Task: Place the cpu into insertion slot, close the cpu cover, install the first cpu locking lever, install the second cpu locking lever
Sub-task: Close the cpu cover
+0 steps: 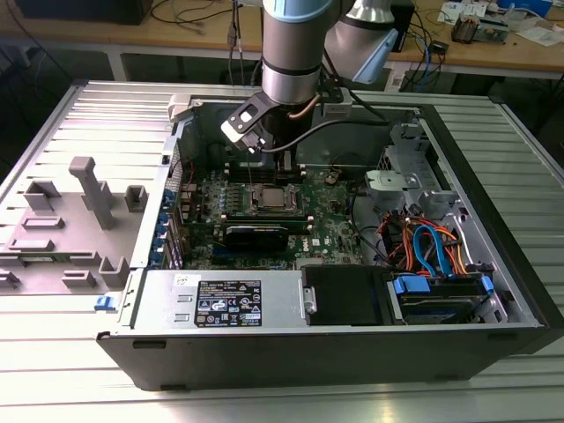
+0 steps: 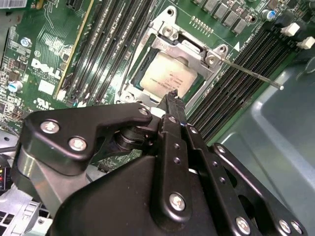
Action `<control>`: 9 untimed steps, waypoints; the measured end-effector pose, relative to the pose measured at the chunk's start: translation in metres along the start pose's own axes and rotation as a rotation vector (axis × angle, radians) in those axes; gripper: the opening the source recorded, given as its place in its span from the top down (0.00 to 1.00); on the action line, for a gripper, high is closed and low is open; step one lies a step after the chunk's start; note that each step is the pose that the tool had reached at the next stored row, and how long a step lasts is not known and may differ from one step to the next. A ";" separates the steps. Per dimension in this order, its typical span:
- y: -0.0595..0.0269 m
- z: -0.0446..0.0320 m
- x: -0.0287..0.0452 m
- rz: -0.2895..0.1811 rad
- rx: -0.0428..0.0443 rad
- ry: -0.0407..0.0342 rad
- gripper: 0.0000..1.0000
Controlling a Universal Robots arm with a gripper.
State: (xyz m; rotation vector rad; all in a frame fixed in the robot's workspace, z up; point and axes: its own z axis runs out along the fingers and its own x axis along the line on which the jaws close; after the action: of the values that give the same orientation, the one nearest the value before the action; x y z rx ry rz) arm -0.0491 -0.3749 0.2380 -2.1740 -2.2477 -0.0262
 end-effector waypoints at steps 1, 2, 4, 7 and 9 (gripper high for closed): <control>0.0000 0.0000 0.0000 0.000 0.0000 0.0000 0.89; 0.0000 0.0000 0.0000 0.000 0.0000 0.0000 0.89; 0.0000 0.0001 0.0000 0.000 0.0000 0.0000 0.89; -0.0015 0.0012 0.0001 0.000 -0.0003 0.0021 0.89; -0.0070 0.0031 0.0002 0.000 -0.0003 0.0047 0.89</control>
State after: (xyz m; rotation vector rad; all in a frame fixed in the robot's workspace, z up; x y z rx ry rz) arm -0.0561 -0.3748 0.2350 -2.1718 -2.2453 -0.0316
